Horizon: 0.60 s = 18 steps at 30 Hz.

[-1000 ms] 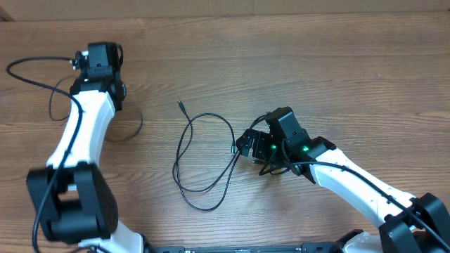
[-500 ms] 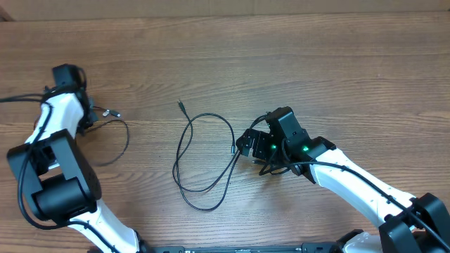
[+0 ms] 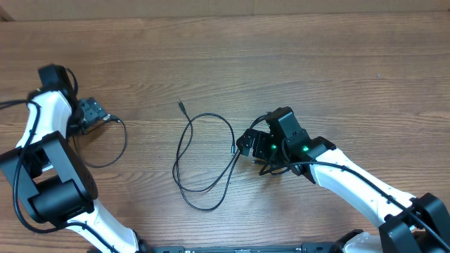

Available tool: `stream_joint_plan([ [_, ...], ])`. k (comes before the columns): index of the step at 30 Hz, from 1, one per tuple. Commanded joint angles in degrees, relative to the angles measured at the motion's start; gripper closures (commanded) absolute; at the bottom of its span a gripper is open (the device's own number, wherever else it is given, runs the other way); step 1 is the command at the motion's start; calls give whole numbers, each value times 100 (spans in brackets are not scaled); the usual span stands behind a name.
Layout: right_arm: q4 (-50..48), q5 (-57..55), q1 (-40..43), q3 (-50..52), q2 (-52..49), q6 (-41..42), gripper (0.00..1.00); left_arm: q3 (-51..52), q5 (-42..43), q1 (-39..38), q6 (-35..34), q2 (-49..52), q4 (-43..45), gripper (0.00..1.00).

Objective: Untangle cables

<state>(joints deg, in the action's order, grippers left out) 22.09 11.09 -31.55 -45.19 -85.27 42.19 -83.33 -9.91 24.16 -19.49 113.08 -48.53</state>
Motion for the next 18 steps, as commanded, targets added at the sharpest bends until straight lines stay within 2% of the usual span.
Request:
stream_joint_plan([
  [1,-22,-107,-22,101,28,-17,0,-839,531,20,-332,-190,-516,0],
  [5,-61,-111,-22,101,28,-17,0,-1434,1325,20,-330,-238,-1174,0],
  [11,-66,-122,-22,101,28,-17,0,-1427,1421,11,-328,-192,-1598,0],
  [12,-70,-122,-22,101,28,-17,0,-1360,1423,0,-326,-184,-1624,7],
  [13,-81,-122,-22,101,28,-17,0,-1248,1449,-22,-326,-181,-1620,26],
  [14,-94,-122,-22,101,28,-17,0,-1073,1445,-59,-323,-181,-1613,50],
  [17,-107,-122,-22,101,28,-17,0,-485,1471,-188,-299,-181,-1298,88],
  [18,-105,-122,-22,101,28,-17,0,-286,1471,-240,-302,-181,-1152,96],
])
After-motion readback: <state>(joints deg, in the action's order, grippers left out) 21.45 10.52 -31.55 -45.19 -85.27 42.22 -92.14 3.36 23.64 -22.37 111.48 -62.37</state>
